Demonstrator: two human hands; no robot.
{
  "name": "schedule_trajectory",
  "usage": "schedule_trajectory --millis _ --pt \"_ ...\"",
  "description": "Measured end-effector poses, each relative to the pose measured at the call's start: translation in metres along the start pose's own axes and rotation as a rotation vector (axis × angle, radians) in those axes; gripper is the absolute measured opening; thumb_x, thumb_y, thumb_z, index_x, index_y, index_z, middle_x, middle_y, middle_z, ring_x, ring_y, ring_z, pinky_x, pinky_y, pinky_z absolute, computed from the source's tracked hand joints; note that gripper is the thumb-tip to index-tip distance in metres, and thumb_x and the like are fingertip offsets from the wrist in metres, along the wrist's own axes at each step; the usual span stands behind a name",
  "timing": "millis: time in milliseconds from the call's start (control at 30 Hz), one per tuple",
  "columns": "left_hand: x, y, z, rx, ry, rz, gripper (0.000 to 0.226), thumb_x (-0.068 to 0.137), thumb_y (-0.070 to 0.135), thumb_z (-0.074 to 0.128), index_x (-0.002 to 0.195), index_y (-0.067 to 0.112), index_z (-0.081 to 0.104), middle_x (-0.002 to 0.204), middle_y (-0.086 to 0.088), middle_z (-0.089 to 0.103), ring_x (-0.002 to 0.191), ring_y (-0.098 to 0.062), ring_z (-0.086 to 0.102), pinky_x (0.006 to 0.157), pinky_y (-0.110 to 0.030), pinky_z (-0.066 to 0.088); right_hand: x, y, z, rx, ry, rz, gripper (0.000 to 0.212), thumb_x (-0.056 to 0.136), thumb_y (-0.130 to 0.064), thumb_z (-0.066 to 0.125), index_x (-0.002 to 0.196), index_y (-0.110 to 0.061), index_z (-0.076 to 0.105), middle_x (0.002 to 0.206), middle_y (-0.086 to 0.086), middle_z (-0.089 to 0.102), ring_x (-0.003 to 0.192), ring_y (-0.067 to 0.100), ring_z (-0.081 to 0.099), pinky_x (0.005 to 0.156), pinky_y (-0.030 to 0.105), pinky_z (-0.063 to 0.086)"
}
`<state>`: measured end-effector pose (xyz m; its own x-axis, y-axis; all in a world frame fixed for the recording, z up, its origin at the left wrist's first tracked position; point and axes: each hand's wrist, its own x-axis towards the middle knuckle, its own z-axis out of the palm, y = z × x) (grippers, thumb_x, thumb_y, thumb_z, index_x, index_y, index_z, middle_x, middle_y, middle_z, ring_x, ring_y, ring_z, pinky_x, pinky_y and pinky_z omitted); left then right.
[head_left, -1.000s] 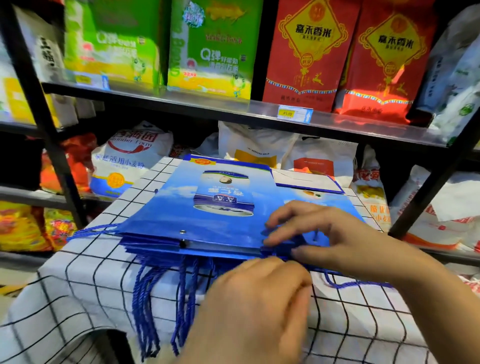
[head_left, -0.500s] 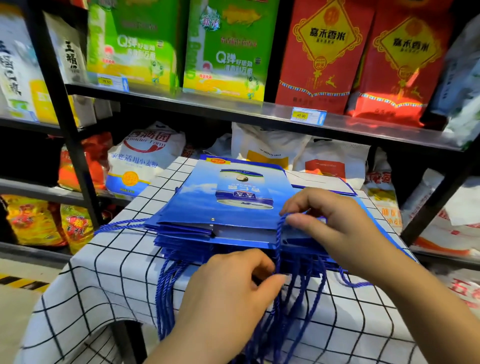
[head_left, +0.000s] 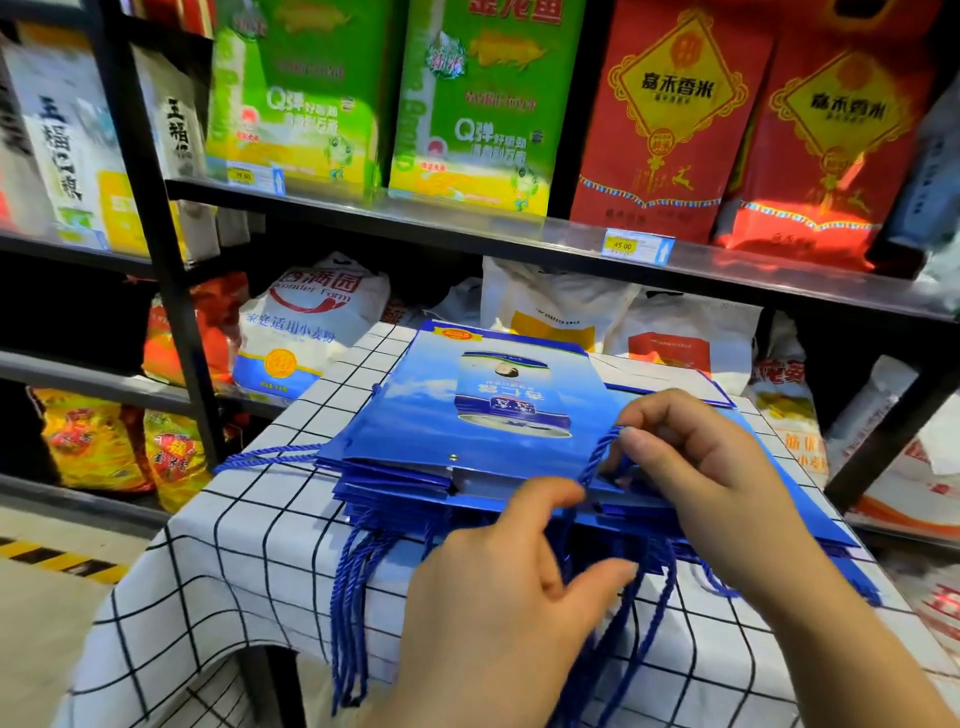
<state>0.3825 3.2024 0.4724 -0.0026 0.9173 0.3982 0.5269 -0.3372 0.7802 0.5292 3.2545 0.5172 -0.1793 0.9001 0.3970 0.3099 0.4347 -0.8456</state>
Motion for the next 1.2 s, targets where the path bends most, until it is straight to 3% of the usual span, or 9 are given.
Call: schedule_trajectory --millis 133,300,533,667,767,900,967,1067,1200 --pt "0.007 0.004 0.009 0.165 0.007 0.023 0.040 0.080 0.058 0.050 0.109 0.050 0.024 0.062 0.007 0.053 0.080 -0.012 0.057 0.072 -0.029 0.046 -0.016 0.005 0.004 0.013 0.158 -0.021 0.022 0.087 -0.002 0.055 0.073 -0.018 0.059 0.066 -0.002 0.063 0.060 0.004 0.056 0.059 0.012 0.045" --pt "0.003 0.009 0.018 0.233 -0.031 -0.021 0.044 0.078 0.068 0.041 0.110 0.047 0.020 0.071 0.005 0.059 0.084 -0.012 0.057 0.072 -0.029 0.043 -0.026 0.007 0.007 0.035 0.303 -0.022 0.020 0.087 -0.002 0.057 0.074 -0.018 0.058 0.067 -0.007 0.064 0.061 0.002 0.058 0.058 0.011 0.046" --pt "0.005 0.019 -0.002 -0.242 -0.198 -0.119 0.008 0.074 0.041 0.058 0.070 0.034 0.058 0.037 0.002 0.037 0.038 -0.010 0.031 0.046 -0.021 0.030 -0.031 0.014 -0.006 -0.217 0.458 -0.036 0.006 0.077 -0.041 0.050 0.077 -0.037 0.055 0.077 -0.011 0.065 0.067 0.010 0.061 0.061 0.028 0.049" --pt "0.015 0.027 -0.049 -0.674 -0.194 -0.206 0.017 0.060 0.025 0.077 0.054 0.016 0.064 0.031 0.005 0.031 0.027 -0.006 0.022 0.035 -0.006 0.017 -0.032 0.021 -0.021 -0.287 0.516 -0.023 0.009 0.079 -0.032 0.050 0.072 -0.033 0.055 0.075 -0.017 0.063 0.068 0.009 0.059 0.060 0.023 0.045" --pt "0.037 0.029 -0.073 -0.649 -0.181 -0.076 0.020 0.052 0.035 0.069 0.054 0.016 0.066 0.030 0.006 0.029 0.028 -0.004 0.020 0.037 -0.009 0.013 -0.031 0.023 -0.023 -0.352 0.488 -0.031 0.014 0.084 -0.025 0.059 0.072 -0.032 0.055 0.070 -0.015 0.063 0.069 0.006 0.058 0.062 0.017 0.044" --pt "0.074 0.034 -0.080 -0.783 -0.225 -0.191 0.021 0.060 0.034 0.062 0.052 0.014 0.057 0.029 0.009 0.025 0.023 -0.002 0.017 0.036 -0.008 0.009 -0.029 0.006 -0.014 -0.439 0.526 -0.140 0.004 0.080 -0.032 0.058 0.083 -0.033 0.056 0.072 -0.019 0.058 0.071 0.002 0.051 0.064 0.003 0.036" --pt "0.089 0.039 -0.076 -0.837 -0.301 -0.236 0.021 0.069 0.035 0.055 0.058 0.017 0.052 0.029 0.009 0.026 0.023 -0.001 0.018 0.040 -0.015 0.006 -0.030 -0.012 -0.003 -0.318 0.408 -0.208 0.016 0.081 -0.040 0.048 0.074 -0.033 0.061 0.066 -0.010 0.060 0.066 -0.002 0.052 0.062 0.005 0.036" --pt "0.103 0.047 -0.068 -0.830 -0.374 -0.280 0.026 0.085 0.033 0.049 0.063 0.019 0.049 0.030 0.007 0.029 0.024 -0.001 0.020 0.039 -0.017 0.009 -0.025 -0.038 0.021 -0.086 0.029 -0.057 0.043 0.072 -0.058 0.043 0.067 -0.024 0.068 0.063 0.000 0.058 0.053 0.000 0.050 0.055 0.015 0.039" --pt "0.112 0.053 -0.064 -0.860 -0.431 -0.325 0.028 0.091 0.033 0.046 0.066 0.021 0.048 0.031 0.009 0.031 0.025 0.000 0.021 0.034 -0.013 0.016 -0.010 -0.039 0.033 -0.114 -0.001 0.013 0.021 0.069 -0.045 0.070 0.072 -0.025 0.065 0.058 0.001 0.058 0.047 0.003 0.045 0.047 0.015 0.036"
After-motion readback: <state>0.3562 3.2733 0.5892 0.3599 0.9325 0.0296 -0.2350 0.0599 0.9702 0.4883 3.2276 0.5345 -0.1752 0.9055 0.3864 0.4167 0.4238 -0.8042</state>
